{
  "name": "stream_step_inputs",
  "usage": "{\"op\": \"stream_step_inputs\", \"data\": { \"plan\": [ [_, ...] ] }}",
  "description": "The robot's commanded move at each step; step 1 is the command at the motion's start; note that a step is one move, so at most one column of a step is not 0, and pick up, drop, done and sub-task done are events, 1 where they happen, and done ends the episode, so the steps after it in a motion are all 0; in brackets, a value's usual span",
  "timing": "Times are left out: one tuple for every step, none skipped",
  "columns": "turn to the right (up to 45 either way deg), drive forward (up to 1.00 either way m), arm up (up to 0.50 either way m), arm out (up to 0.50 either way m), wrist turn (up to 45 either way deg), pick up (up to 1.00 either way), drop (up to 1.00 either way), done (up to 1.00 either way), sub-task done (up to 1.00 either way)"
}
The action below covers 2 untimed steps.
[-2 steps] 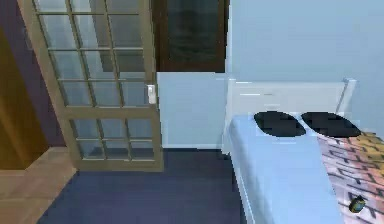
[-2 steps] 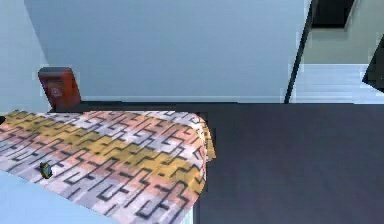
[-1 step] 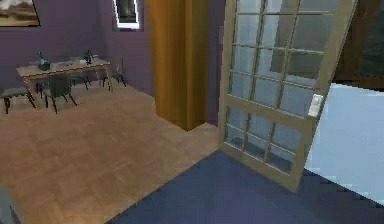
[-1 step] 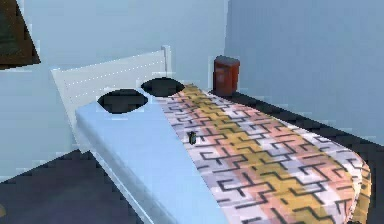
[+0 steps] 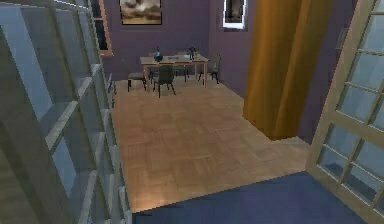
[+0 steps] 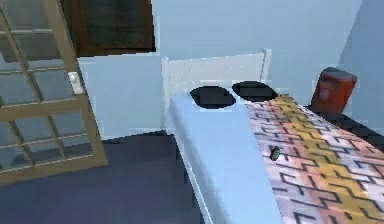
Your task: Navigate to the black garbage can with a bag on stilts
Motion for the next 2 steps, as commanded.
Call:
{"op": "stream_step_inputs", "data": {
  "plan": [
    [0.0, 0.5, 0.0, 0.0, 0.0, 0.0, 0.0, 0.0, 0.0],
    [-9.0, 0.0, 0.0, 0.0, 0.0, 0.0, 0.0, 0.0, 0.0]
  ]
}}
